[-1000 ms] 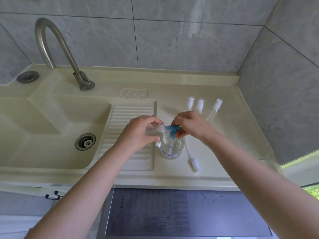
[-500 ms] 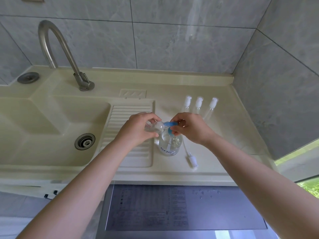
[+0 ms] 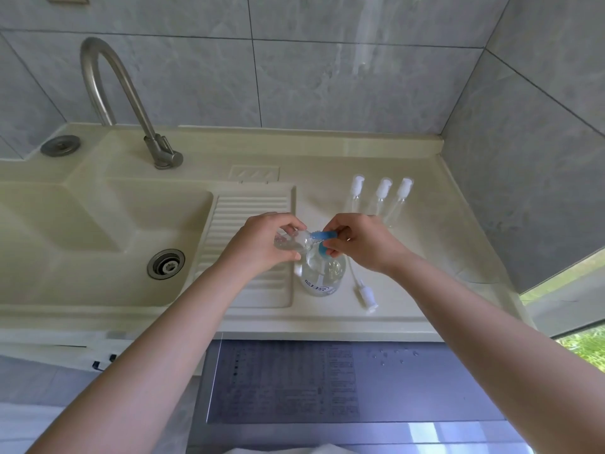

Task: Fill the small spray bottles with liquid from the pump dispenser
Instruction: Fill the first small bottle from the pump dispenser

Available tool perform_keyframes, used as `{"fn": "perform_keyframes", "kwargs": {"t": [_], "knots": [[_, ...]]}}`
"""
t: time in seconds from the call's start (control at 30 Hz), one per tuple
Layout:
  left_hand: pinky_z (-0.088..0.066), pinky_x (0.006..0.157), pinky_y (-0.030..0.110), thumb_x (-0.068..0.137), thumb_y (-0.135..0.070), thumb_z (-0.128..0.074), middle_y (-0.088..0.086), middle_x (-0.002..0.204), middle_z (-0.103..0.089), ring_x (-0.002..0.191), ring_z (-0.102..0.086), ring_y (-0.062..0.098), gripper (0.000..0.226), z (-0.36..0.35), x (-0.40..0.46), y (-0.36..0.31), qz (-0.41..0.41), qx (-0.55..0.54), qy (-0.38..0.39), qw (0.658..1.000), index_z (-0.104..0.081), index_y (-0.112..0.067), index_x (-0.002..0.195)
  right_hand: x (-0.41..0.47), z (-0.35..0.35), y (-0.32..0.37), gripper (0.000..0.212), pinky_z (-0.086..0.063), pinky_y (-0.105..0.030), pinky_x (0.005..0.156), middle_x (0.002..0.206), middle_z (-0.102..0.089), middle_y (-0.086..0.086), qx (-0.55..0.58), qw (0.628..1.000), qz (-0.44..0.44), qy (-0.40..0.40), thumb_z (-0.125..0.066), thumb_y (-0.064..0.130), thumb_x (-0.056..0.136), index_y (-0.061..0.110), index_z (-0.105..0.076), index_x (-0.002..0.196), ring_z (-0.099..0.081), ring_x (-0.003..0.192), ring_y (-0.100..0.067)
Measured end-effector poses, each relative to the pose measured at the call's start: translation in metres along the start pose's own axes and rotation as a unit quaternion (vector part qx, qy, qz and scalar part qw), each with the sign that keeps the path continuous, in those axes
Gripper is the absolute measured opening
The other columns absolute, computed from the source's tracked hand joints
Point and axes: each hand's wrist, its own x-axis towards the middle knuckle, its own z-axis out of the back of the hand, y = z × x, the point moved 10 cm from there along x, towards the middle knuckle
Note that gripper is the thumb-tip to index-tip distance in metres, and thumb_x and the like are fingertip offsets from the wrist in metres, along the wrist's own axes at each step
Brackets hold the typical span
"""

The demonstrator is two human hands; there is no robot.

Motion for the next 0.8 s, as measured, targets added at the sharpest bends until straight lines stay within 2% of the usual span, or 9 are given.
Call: {"fn": "perform_keyframes", "kwargs": {"t": [0.07,0.13,0.23,0.3,0.37,0.43,0.57,0.73,0.8], "knots": [[-0.052,0.091,0.032,0.066,-0.016,-0.089,-0.014,0.1,-0.066,0.089,-0.065,0.009,0.048,0.0,0.0,0.0,0.001,-0.001,0.003,1.0,-0.07,-0.033,0.106,0.003,0.002,-0.004,0.008,-0.055,-0.021,0.069,0.08,-0.076,0.004,-0.002,0.999,-0.037,0.02,-0.073,0.017,0.089,0.017,-0.071,0.096,-0.071,0.07,-0.006],[-0.053,0.091,0.033,0.066,-0.017,-0.089,-0.015,0.099,-0.066,0.09,-0.064,0.008,0.048,0.0,0.0,0.001,0.004,-0.002,0.002,1.0,-0.069,-0.035,0.105,0.009,0.005,-0.01,0.02,-0.049,-0.02,0.059,0.087,-0.075,0.007,0.039,0.995,-0.089,0.037,-0.075,0.034,0.087,0.023,-0.071,0.102,-0.068,0.068,-0.009],[-0.052,0.093,0.035,0.066,-0.019,-0.089,-0.016,0.1,-0.066,0.093,-0.063,0.006,0.047,0.0,0.002,0.003,0.001,0.001,0.002,1.0,-0.068,-0.039,0.103,0.026,0.018,-0.011,0.037,-0.047,-0.028,0.075,0.108,-0.068,0.005,0.055,0.991,-0.114,-0.034,-0.062,0.055,0.091,0.028,-0.069,0.114,-0.065,0.09,-0.016],[-0.052,0.093,0.037,0.066,-0.02,-0.089,-0.016,0.101,-0.066,0.094,-0.063,0.006,0.048,-0.001,0.003,0.004,-0.001,0.003,0.002,1.0,-0.067,-0.04,0.103,0.037,0.014,-0.011,0.04,-0.045,-0.032,0.085,0.113,-0.065,0.001,0.011,0.991,-0.116,-0.066,-0.051,0.053,0.098,0.023,-0.066,0.121,-0.06,0.104,-0.021],[-0.052,0.094,0.038,0.066,-0.021,-0.089,-0.016,0.102,-0.065,0.095,-0.063,0.006,0.048,-0.001,0.004,0.006,-0.001,0.003,0.0,1.0,-0.067,-0.041,0.103,0.047,0.001,-0.014,0.042,-0.045,-0.036,0.089,0.117,-0.067,-0.004,-0.041,0.989,-0.131,-0.063,-0.043,0.05,0.102,0.02,-0.066,0.121,-0.059,0.109,-0.026],[-0.052,0.093,0.039,0.065,-0.021,-0.089,-0.017,0.101,-0.065,0.097,-0.062,0.006,0.048,-0.001,0.005,0.008,-0.003,0.004,-0.004,1.0,-0.067,-0.042,0.103,0.055,-0.007,-0.019,0.044,-0.047,-0.037,0.083,0.111,-0.068,-0.009,-0.077,0.984,-0.149,-0.062,-0.038,0.047,0.103,0.016,-0.067,0.114,-0.059,0.1,-0.03],[-0.052,0.091,0.04,0.065,-0.023,-0.088,-0.018,0.103,-0.064,0.099,-0.061,0.006,0.049,-0.003,0.006,0.009,-0.008,0.012,-0.004,1.0,-0.066,-0.043,0.104,0.064,-0.01,-0.027,0.045,-0.039,-0.034,0.073,0.104,-0.063,-0.012,-0.115,0.976,-0.169,-0.07,-0.034,0.043,0.104,0.011,-0.065,0.106,-0.055,0.089,-0.031],[-0.053,0.09,0.041,0.064,-0.023,-0.087,-0.019,0.104,-0.064,0.103,-0.06,0.008,0.051,-0.002,0.009,0.009,-0.02,0.019,-0.007,1.0,-0.065,-0.044,0.105,0.066,-0.016,-0.034,0.04,-0.036,-0.036,0.079,0.113,-0.062,-0.009,-0.159,0.971,-0.168,-0.062,-0.027,0.03,0.102,0.017,-0.064,0.111,-0.055,0.105,-0.032],[-0.052,0.091,0.041,0.065,-0.022,-0.087,-0.019,0.104,-0.064,0.104,-0.059,0.007,0.05,-0.002,0.009,0.009,-0.019,0.021,-0.006,1.0,-0.067,-0.042,0.106,0.066,-0.017,-0.034,0.039,-0.034,-0.038,0.083,0.114,-0.061,-0.009,-0.171,0.969,-0.165,-0.063,-0.026,0.031,0.102,0.018,-0.061,0.114,-0.054,0.11,-0.033]]}}
